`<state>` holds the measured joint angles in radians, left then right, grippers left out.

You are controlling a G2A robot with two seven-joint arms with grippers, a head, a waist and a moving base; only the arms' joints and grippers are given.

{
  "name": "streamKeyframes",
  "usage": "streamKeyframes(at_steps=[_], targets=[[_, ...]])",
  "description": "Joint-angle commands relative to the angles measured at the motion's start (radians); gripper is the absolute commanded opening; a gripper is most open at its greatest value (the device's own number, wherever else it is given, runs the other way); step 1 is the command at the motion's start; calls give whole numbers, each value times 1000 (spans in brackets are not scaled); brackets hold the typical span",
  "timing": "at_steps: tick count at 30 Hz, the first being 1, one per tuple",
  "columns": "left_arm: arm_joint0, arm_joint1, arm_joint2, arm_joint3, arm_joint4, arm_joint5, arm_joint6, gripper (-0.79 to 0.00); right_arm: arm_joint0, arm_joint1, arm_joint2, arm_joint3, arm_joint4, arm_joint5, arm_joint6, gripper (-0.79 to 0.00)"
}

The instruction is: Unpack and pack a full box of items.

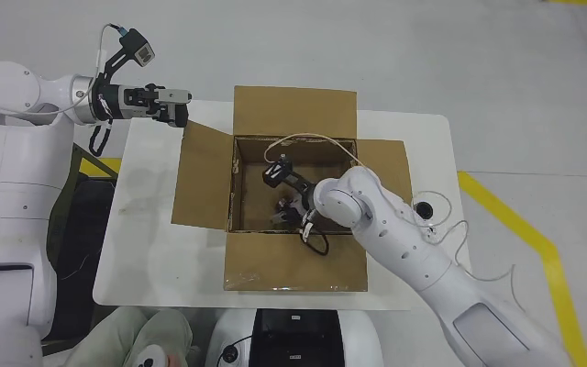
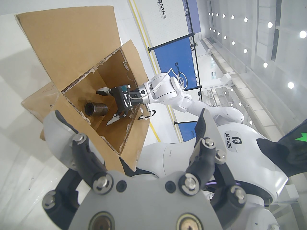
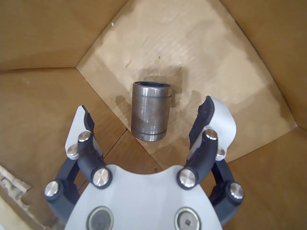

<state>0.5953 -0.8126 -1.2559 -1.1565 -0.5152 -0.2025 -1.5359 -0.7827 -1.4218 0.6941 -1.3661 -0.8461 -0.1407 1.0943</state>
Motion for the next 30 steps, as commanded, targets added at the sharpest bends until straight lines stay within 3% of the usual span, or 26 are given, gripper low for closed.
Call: streamKeyframes(at_steps=[1, 9, 12, 19, 21, 24, 26, 30], targets=[[0, 0, 0, 0, 0, 0, 0, 0, 15, -7, -10, 24, 6, 4, 5, 0], [0, 0, 0, 0, 0, 0, 0, 0, 53, -30, -36, 103, 30, 13, 7, -68], [0, 0, 0, 0, 0, 0, 0, 0, 66, -40, -51, 133, 40, 5, 13, -129], [0, 0, 0, 0, 0, 0, 0, 0, 89, -62, -83, 185, 56, -5, 16, -145], [0, 0, 0, 0, 0, 0, 0, 0, 95, -68, -92, 201, 55, -5, 16, -219], [0, 0, 0, 0, 0, 0, 0, 0, 102, -76, -100, 220, 58, -8, 12, -471], [0, 0, 0, 0, 0, 0, 0, 0, 107, -80, -103, 228, 57, -9, 8, -770], [0, 0, 0, 0, 0, 0, 0, 0, 113, -83, -102, 223, 40, -2, 5, -785]])
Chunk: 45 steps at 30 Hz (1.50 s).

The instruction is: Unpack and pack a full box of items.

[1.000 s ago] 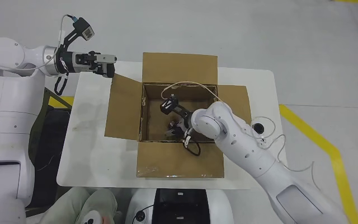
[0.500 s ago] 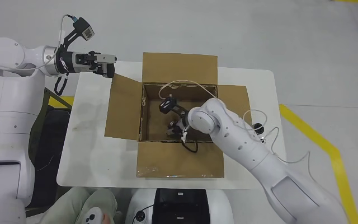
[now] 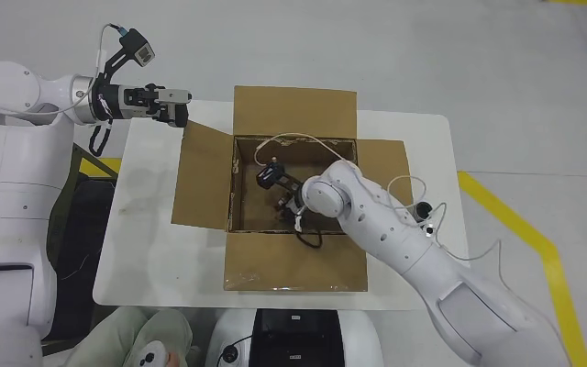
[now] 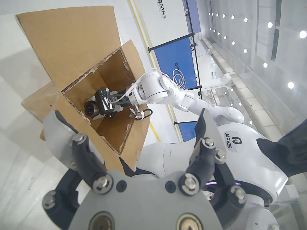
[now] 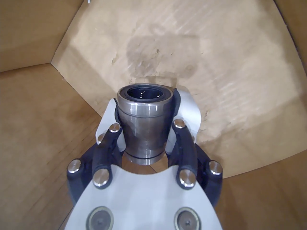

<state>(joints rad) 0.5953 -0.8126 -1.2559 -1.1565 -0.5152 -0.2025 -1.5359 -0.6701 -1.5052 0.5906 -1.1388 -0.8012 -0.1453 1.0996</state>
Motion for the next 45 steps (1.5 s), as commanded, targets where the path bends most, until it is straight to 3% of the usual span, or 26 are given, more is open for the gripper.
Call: streamKeyframes(at_steps=[1, 12, 22, 28, 39, 45], targets=[[0, 0, 0, 0, 0, 0, 0, 0, 1, 1, 4, -12, -10, 5, -2, -785], [0, 0, 0, 0, 0, 0, 0, 0, -87, 48, 106, -227, -151, 70, -71, -785], [0, 0, 0, 0, 0, 0, 0, 0, -270, 107, 244, -469, -312, 62, -247, -785], [0, 0, 0, 0, 0, 0, 0, 0, -372, 130, 308, -591, -418, 48, -417, -785], [0, 0, 0, 0, 0, 0, 0, 0, -511, 151, 318, -720, -617, 16, -660, -785], [0, 0, 0, 0, 0, 0, 0, 0, -511, 151, 318, -720, -617, 16, -660, -785]])
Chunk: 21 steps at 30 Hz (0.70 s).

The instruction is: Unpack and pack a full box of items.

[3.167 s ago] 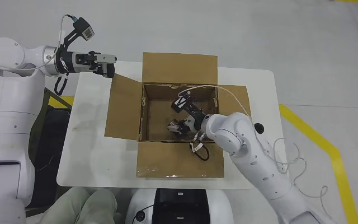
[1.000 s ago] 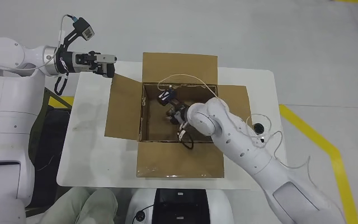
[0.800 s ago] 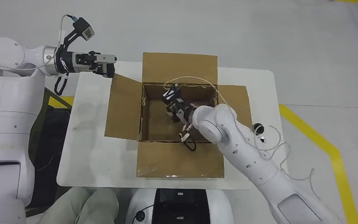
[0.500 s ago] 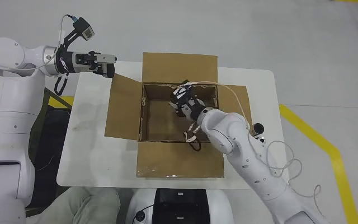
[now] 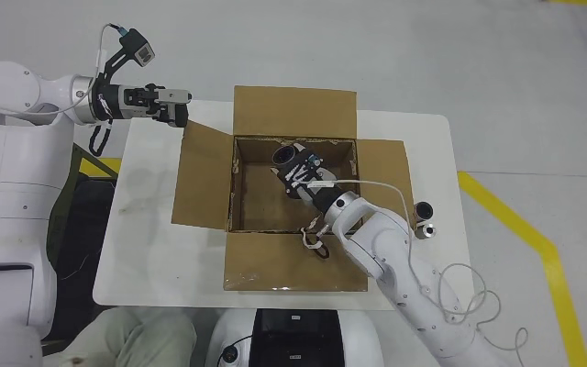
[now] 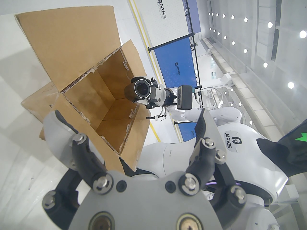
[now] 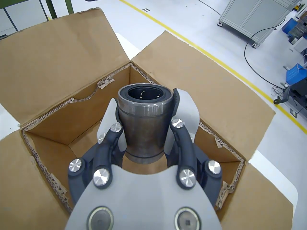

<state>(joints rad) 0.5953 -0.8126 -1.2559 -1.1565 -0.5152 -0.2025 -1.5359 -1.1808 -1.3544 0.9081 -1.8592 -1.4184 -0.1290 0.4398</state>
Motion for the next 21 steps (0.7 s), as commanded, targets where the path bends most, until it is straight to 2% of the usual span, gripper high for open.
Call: streamKeyframes(at_steps=[1, 15, 21], targets=[[0, 0, 0, 0, 0, 0, 0, 0, 0, 0, 0, 0, 0, 0, 0, -785], [0, 0, 0, 0, 0, 0, 0, 0, 0, 0, 0, 0, 0, 0, 0, -785], [0, 0, 0, 0, 0, 0, 0, 0, -102, 15, 51, -60, -41, 10, -148, -785]])
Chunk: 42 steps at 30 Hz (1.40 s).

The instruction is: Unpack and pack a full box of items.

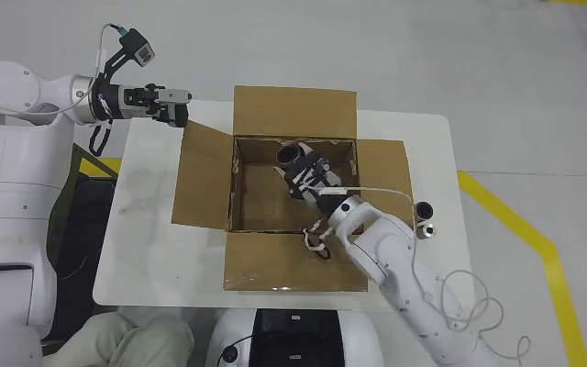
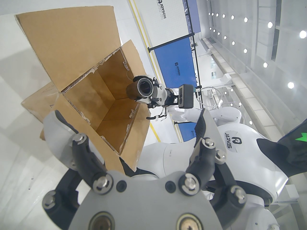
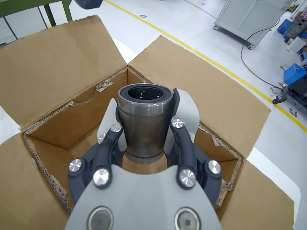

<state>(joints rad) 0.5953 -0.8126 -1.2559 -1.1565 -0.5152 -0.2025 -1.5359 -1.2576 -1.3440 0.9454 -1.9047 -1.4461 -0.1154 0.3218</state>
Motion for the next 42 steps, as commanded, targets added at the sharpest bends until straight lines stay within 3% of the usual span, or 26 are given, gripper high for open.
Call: streamKeyframes(at_steps=[1, 10, 20, 28, 32, 42], targets=[[0, 0, 0, 0, 0, 0, 0, 0, -52, 9, 26, -34, -23, -9, -63, -785], [0, 0, 0, 0, 0, 0, 0, 0, -338, 52, 174, -175, -58, -61, -318, -785], [0, 0, 0, 0, 0, 0, 0, 0, -606, 96, 339, -309, -71, -224, -482, -785], [0, 0, 0, 0, 0, 0, 0, 0, -803, 120, 488, -322, -121, -236, -629, -785], [0, 0, 0, 0, 0, 0, 0, 0, -856, 126, 538, -306, -102, -244, -720, -785], [0, 0, 0, 0, 0, 0, 0, 0, -856, 126, 538, -306, -102, -244, -720, -785]])
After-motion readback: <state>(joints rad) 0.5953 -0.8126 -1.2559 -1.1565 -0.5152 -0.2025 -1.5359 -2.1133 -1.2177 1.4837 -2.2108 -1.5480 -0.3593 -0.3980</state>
